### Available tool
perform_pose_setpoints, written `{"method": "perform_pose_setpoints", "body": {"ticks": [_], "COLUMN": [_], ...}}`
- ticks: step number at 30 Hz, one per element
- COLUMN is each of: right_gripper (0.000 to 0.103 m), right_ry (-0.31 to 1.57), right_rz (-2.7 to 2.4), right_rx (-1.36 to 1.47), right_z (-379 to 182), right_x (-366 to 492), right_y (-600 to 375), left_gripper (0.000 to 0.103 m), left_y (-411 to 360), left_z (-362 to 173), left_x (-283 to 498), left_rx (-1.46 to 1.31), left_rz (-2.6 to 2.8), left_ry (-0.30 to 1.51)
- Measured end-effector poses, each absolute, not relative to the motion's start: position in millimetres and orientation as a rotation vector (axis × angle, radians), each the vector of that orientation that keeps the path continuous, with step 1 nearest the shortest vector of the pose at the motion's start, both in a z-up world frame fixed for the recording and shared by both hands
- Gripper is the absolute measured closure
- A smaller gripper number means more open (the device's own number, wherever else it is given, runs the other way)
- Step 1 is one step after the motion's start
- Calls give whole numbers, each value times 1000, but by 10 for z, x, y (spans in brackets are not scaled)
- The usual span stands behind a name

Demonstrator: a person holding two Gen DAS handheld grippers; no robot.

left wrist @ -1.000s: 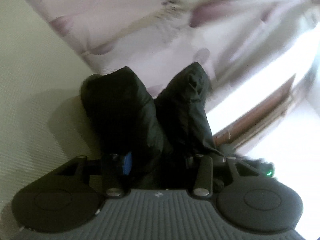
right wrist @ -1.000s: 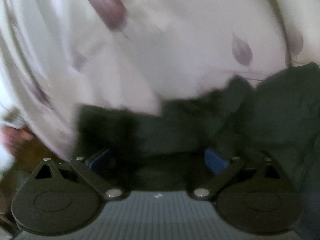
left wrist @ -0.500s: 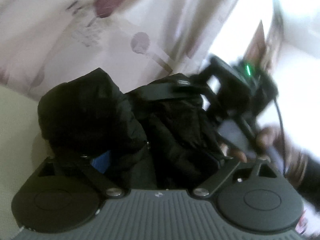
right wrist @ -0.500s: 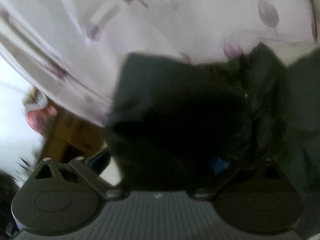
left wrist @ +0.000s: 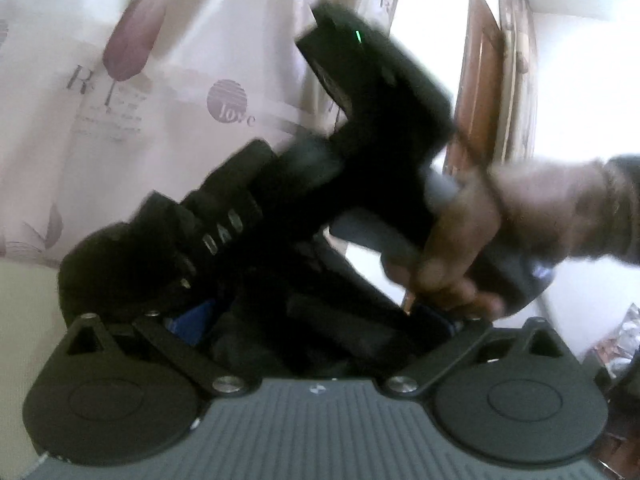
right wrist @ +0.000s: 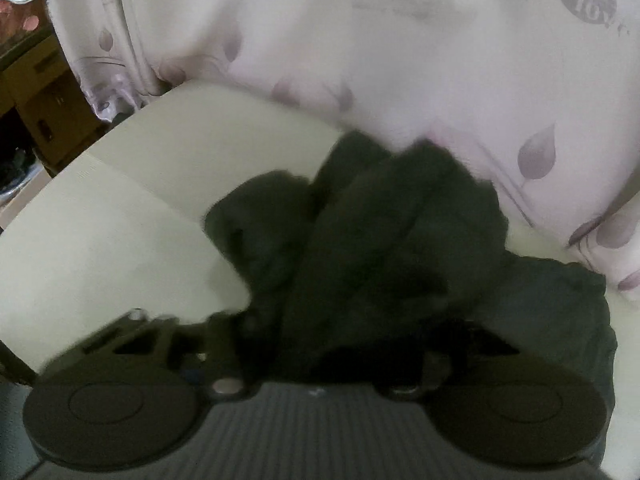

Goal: Fold large clothes
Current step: 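Press the folded jacket bundle with the right gripper while the left gripper releases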

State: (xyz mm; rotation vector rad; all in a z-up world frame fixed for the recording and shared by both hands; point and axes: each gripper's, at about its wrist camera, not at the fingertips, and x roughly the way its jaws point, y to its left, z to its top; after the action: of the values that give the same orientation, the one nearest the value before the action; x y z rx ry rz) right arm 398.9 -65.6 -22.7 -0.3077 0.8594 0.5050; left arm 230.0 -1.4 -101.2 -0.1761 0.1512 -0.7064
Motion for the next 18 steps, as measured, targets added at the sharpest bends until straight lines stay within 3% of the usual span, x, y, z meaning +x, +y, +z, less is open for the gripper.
{"method": "perform_pose_setpoints", "body": {"ticks": [7,14,18], "right_gripper": [77,81,88], "right_ry": [716,717,697], "right_rz": [575,678,753], "right_rx": [-252,-66,-65], "right_z": [-117,157,286], "right_x": [3779,3767,3735], "right_y": [-924,-868,-633], "left_gripper": [0,0,0], "left_y": [481,908,953], "left_z": [-959,-975,-1045], "left_x": [1763,1481,1474], "left_rx": [-219,-341,-423], "left_rz": [-607,-439,-384], "left_ry": [98,137,186]}}
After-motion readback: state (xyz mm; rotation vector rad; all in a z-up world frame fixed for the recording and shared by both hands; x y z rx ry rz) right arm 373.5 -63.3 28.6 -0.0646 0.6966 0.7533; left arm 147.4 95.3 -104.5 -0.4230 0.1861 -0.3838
